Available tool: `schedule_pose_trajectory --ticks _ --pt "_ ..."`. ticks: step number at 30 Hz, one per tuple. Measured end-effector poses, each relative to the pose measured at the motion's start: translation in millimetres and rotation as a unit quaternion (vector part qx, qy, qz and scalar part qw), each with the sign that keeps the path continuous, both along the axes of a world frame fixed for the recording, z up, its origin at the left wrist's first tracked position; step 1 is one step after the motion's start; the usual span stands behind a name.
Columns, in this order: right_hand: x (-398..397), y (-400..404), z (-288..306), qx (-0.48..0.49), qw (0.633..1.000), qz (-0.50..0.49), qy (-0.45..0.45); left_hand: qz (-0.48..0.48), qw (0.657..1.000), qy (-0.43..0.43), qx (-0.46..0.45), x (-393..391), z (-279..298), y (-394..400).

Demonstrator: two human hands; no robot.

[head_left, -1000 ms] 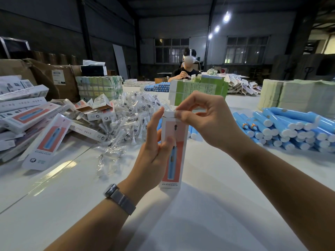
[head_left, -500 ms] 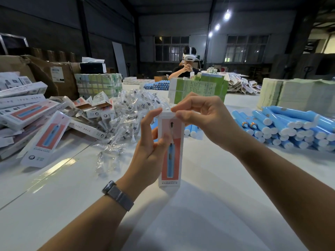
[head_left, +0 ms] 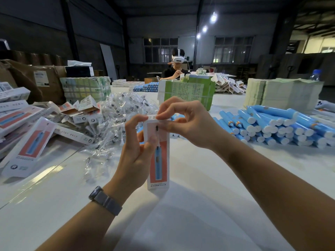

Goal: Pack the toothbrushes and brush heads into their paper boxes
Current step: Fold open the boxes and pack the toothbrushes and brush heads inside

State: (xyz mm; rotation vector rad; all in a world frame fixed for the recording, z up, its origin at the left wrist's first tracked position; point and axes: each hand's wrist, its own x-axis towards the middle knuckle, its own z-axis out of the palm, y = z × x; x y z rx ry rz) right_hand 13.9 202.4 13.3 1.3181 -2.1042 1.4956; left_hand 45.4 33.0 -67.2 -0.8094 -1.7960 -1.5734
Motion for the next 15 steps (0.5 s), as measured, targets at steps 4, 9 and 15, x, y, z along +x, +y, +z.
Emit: schedule_pose_trajectory --ticks 4,9,15 --pt "-2.7 -1.4 -2.8 -0.005 0.998 -0.064 0.026 0.013 1.000 0.004 -0.012 -3.1 -1.4 -0.3" --pt "0.3 -8.6 -15.3 -0.003 0.977 -0.213 0.030 -0.076 0.995 -0.058 -0.033 -1.2 -11.2 5.5" --pt "31.3 24.4 -17.2 0.213 0.950 -0.229 0.018 -0.101 0.989 -0.048 -0.100 -1.8 -21.5 19.9"
